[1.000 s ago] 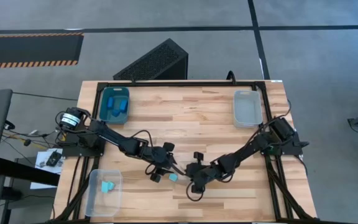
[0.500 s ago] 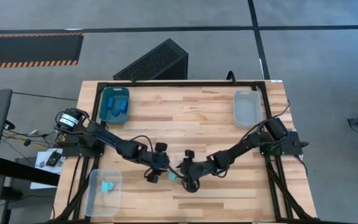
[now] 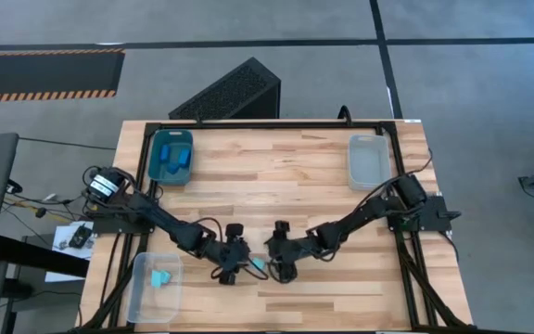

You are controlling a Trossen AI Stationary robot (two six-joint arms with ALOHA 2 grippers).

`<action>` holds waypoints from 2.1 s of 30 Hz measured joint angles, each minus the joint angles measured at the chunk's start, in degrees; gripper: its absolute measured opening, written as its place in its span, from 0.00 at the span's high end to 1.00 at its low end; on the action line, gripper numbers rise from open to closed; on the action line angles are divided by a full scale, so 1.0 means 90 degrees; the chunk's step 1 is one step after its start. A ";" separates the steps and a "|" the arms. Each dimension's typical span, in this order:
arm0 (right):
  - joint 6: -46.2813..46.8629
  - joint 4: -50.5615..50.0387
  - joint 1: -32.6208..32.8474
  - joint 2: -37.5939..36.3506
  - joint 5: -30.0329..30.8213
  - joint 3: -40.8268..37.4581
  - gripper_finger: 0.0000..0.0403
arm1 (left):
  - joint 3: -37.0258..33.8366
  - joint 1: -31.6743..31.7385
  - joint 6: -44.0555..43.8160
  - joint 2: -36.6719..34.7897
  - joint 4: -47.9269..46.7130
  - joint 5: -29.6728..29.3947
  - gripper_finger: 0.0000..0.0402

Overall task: Sort & place blocks by color
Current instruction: Put the light blue block into the transparent bin

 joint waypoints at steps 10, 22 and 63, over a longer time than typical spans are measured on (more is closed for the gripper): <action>-0.0123 0.0033 -0.0193 0.0000 -0.0399 -0.0005 0.23 | 0.0001 0.0076 -0.0307 0.0120 0.0358 -0.0785 0.54; 0.0152 -0.0956 -0.0225 -0.0405 0.0999 0.0010 0.23 | 0.0003 0.0100 -0.1061 0.0039 -0.0480 -0.1956 0.54; -0.0303 0.0915 -0.0352 0.0030 -0.0829 0.0015 0.23 | 0.0001 -0.0630 -0.2450 -0.1345 -0.3278 -0.4359 0.54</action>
